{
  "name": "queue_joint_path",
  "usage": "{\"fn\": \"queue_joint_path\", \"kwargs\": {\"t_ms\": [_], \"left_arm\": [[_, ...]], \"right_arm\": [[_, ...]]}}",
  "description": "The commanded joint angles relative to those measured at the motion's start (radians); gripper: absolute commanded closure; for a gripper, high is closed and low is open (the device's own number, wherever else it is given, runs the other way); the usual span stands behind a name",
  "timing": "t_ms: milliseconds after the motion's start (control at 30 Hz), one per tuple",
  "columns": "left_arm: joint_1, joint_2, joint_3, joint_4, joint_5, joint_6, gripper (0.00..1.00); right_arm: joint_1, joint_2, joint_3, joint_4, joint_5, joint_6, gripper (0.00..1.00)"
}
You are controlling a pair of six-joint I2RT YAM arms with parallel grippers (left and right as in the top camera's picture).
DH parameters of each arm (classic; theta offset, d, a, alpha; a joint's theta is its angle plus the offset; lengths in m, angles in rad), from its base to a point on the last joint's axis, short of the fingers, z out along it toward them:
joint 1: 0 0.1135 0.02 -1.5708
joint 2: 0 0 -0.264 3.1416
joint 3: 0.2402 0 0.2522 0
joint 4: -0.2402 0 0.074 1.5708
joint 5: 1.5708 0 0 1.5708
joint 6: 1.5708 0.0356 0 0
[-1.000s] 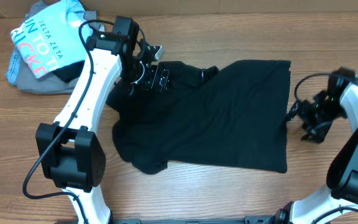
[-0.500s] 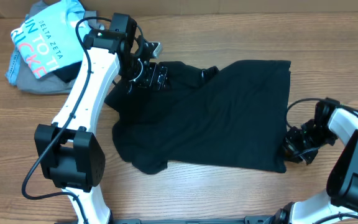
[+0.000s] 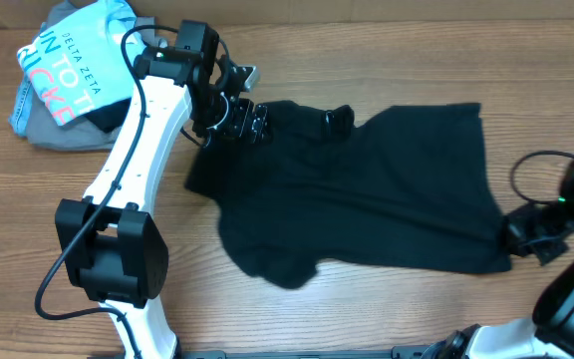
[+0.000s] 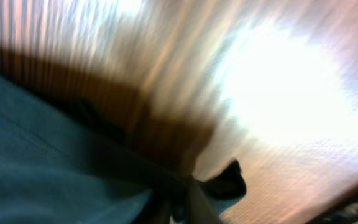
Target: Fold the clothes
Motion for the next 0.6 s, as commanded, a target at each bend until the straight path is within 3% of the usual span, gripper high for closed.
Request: {"fn": "queue_joint_path", "kwargs": {"t_ms": [0,100,267,500,567], "left_arm": [[-0.018,-0.026,0.026,0.054,-0.006,0.027,0.11],[-0.052,-0.013,0.026,0.139,-0.008,0.04,0.11],[-0.143,0.043,0.026,0.277,-0.014,0.111,0.11],[-0.273,0.201,0.026,0.464,-0.208,0.107,0.25],[-0.293,0.246,0.026,0.53,-0.242,0.08,0.25]], "right_arm": [[-0.018,-0.026,0.017,-0.008,0.057,0.009,0.44],[-0.016,-0.026,0.017,-0.01,0.045,-0.002,0.24],[-0.016,-0.027,0.017,0.006,-0.068,-0.046,0.22],[-0.016,-0.027,0.017,0.003,-0.251,-0.17,0.25],[-0.016,-0.027,0.017,-0.009,-0.279,-0.186,0.24]]}}
